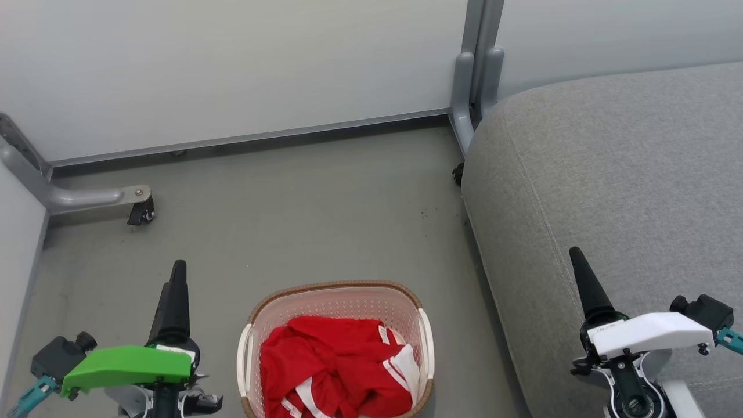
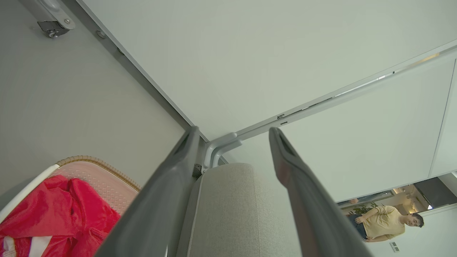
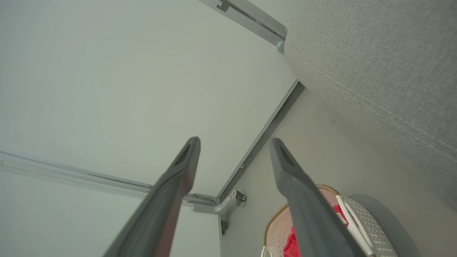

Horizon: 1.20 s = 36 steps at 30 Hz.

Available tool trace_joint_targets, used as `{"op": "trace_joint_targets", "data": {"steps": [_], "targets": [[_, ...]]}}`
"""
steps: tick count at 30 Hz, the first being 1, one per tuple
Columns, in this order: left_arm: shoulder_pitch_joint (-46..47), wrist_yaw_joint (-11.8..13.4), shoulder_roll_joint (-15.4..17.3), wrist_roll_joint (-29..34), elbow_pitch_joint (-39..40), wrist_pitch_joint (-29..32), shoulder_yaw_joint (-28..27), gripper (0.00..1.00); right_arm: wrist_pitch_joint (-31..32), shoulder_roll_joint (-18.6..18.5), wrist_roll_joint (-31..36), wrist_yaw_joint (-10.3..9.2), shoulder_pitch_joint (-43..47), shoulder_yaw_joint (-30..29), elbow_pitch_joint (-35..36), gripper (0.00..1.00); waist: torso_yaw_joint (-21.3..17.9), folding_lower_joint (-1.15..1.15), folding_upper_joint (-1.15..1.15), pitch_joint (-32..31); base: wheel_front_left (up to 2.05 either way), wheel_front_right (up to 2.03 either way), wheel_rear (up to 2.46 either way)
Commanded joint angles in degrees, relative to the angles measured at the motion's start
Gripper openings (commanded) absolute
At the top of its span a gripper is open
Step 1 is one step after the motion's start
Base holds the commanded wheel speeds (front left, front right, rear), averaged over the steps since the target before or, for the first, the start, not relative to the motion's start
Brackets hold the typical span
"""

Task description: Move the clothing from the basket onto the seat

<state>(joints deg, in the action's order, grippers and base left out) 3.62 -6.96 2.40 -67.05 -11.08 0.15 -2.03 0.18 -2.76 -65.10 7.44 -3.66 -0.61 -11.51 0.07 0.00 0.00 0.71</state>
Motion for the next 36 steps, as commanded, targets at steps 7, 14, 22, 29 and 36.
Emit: {"op": "trace_joint_targets", "data": {"steps": [7, 14, 22, 29, 36], "targets": [[0.55, 1.04, 0.25, 8.66, 2.62, -1.95, 1.87, 1.0, -1.99, -0.65, 8.04, 0.03, -0.48, 1.95, 2.4, 1.0, 0.09, 0.0, 0.0, 0.15, 0.0, 0.0, 0.0], [0.41, 1.14, 0.3, 14.52, 3.65, -3.42, 3.14, 1.0, -3.45, -0.87, 13.52, 0.03, -0.29, 3.18, 3.22, 1.0, 0.13, 0.0, 0.0, 0.2, 0.0, 0.0, 0.0], [0.28, 1.41, 0.34, 20.72, 4.36, -4.97, 4.26, 1.0, -4.98, -0.93, 20.13, 0.03, -0.04, 4.38, 4.05, 1.0, 0.12, 0.0, 0.0, 0.17, 0.0, 0.0, 0.0], [0.07, 1.51, 0.38, 25.73, 4.64, -6.19, 5.35, 1.0, -6.22, -0.89, 24.32, 0.04, 0.17, 5.42, 4.77, 1.0, 0.11, 0.0, 0.0, 0.14, 0.0, 0.0, 0.0], [-0.12, 1.86, 0.42, 30.26, 5.09, -7.37, 6.13, 1.0, -7.37, -1.42, 28.77, 0.04, 0.22, 6.91, 5.51, 1.0, 0.16, 0.0, 0.0, 0.14, 0.0, 0.0, 0.0]]}}
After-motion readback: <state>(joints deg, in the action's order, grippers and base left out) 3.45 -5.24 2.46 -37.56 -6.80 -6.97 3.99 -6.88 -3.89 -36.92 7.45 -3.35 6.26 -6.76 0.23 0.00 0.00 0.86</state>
